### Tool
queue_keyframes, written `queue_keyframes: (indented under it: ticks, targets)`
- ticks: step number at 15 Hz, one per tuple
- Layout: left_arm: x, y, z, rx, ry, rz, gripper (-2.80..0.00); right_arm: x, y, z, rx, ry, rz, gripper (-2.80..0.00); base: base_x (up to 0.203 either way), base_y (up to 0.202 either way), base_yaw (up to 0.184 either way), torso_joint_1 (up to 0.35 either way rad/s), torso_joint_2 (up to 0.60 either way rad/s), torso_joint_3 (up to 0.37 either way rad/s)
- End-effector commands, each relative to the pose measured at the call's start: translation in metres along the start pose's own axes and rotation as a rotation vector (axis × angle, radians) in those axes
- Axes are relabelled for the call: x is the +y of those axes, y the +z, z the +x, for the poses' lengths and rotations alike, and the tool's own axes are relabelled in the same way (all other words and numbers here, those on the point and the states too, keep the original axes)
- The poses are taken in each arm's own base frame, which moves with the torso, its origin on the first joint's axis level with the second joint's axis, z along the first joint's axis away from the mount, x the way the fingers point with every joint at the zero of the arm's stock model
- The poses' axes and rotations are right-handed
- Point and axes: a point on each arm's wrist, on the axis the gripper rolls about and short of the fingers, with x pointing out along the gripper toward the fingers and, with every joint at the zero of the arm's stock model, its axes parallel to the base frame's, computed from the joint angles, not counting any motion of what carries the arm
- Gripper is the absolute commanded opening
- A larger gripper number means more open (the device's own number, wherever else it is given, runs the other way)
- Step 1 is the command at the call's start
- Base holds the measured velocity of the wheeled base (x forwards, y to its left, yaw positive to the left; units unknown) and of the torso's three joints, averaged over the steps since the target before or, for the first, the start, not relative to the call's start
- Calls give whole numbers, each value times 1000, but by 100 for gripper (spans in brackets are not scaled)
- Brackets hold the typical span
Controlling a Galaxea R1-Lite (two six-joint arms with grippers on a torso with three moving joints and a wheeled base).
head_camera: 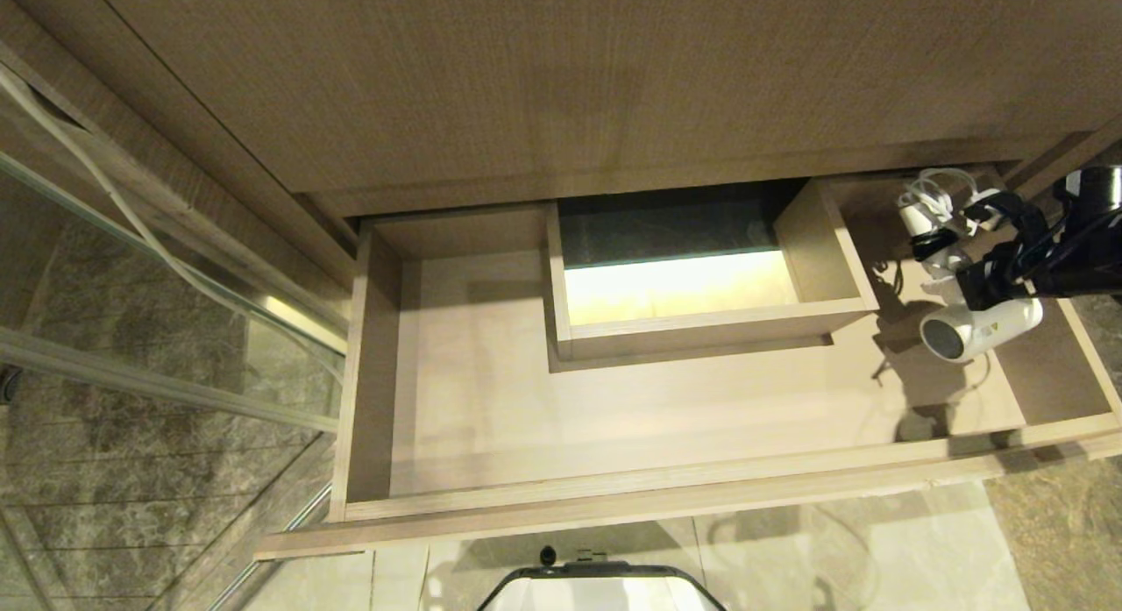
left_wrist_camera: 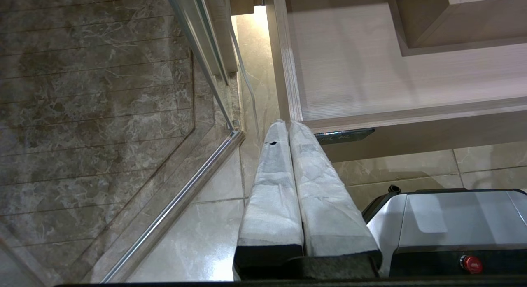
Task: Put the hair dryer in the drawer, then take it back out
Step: Take the hairdryer out, then place it on the countertop
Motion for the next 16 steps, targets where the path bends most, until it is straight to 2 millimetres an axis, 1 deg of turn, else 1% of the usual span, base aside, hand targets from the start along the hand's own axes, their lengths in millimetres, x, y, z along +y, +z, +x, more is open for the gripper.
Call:
queue_keyframes:
  ticks: [1,3,4,5,7,9,11,12,13,14,16]
  targets:
    - [0,0,0,1,0,0,-280,6,28,-54,-66,-53,-38,-280,0,0,0,0,0,0]
    - [0,0,0,0,0,0,-280,14,39,-86,-82,-98,-52,-280,0,0,0,0,0,0]
    - [0,0,0,0,0,0,-280,19,47,-106,-80,-149,-60,-280,0,0,0,0,0,0]
    - [0,0,0,1,2,0,-280,23,51,-118,-69,-179,-60,-280,0,0,0,0,0,0]
    - [0,0,0,1,1,0,-280,40,66,-166,-64,-222,-64,-280,0,0,0,0,0,0]
    - [0,0,0,0,0,1,-280,61,75,-212,-84,-249,-77,-280,0,0,0,0,0,0]
    - [0,0,0,0,0,0,-280,82,79,-254,-138,-291,-105,-280,0,0,0,0,0,0]
    - [0,0,0,0,0,0,-280,89,79,-267,-154,-303,-113,-280,0,0,0,0,0,0]
    - [0,0,0,0,0,1,-280,98,80,-284,-185,-325,-127,-280,0,0,0,0,0,0]
    - [0,0,0,1,0,0,-280,107,79,-298,-208,-344,-136,-280,0,0,0,0,0,0]
    - [0,0,0,0,-1,0,-280,134,70,-339,-267,-404,-159,-280,0,0,0,0,0,0]
